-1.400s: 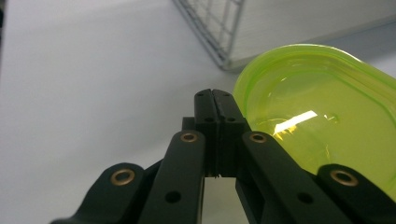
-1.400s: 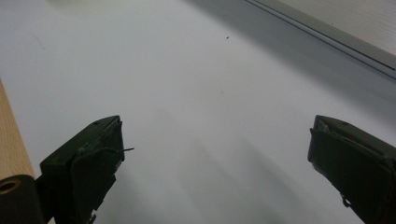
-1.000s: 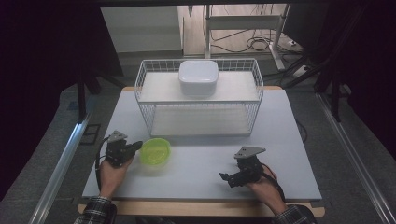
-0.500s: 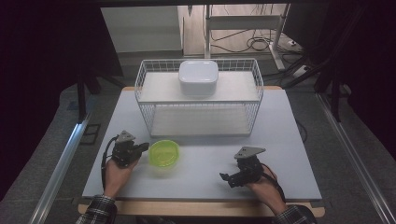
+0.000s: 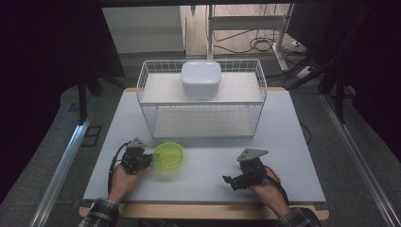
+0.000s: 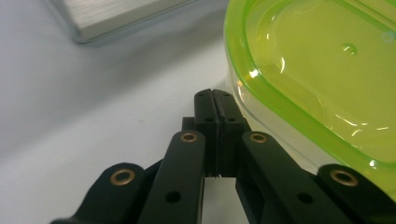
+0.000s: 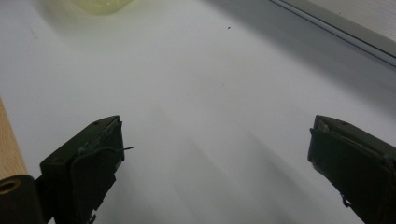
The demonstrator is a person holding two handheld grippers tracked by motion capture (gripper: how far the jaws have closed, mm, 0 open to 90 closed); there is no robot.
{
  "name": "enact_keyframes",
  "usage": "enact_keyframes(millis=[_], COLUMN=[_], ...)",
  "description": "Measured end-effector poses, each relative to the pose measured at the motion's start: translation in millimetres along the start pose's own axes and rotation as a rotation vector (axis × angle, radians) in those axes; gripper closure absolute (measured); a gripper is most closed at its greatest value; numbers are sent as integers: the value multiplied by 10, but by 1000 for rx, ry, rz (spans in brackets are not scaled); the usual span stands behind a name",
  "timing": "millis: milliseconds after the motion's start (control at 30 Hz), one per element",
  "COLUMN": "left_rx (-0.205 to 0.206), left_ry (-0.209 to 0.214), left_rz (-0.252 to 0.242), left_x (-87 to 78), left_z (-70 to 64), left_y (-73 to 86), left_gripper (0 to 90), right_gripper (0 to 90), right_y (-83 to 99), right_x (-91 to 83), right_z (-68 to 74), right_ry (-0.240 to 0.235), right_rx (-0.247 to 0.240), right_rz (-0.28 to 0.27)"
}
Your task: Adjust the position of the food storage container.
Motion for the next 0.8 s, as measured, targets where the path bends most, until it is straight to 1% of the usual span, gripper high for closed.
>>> enact_keyframes(millis=[100,167,233,333,367,467,633,800], left_rx=[8,20,34,43,54,66,106,123], left_ry=[19,33,38,58,65,83,106,136], left_rz=[7,12,22,24,31,34,54,61], left_x=[44,70,96,132,144,189,296,359], left_z=[-75,-125,-179,-260,-294,-386,-572,-726], left_y=[-17,-29,-36,-54,-60,-80,-102,-120], left_gripper=[898,898,898,898,899,898,898,898], right_gripper=[36,36,36,36,36,36,36,36], right_y=[1,2,3,4,5,6,9,10], right_x=[5,7,8,9,11,16,29,32], right_z=[3,2,1,-2,-2,2,12,16], right_ry=[1,1,1,3,3,3,1,0], right_rx=[-3,-3,-3,-2,-2,-2,-3,-5], right_rz=[1,2,2,2,3,5,9,8])
Point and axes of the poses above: each handheld gripper's, and its own axes: x roughly forward along the jaws, y roughly out of its underside, z roughly to its left, the point moved 7 cm from there along x, roughly forward along the jaws, and after that the axes turned 1 degree about -y, right-handed, at the moved point
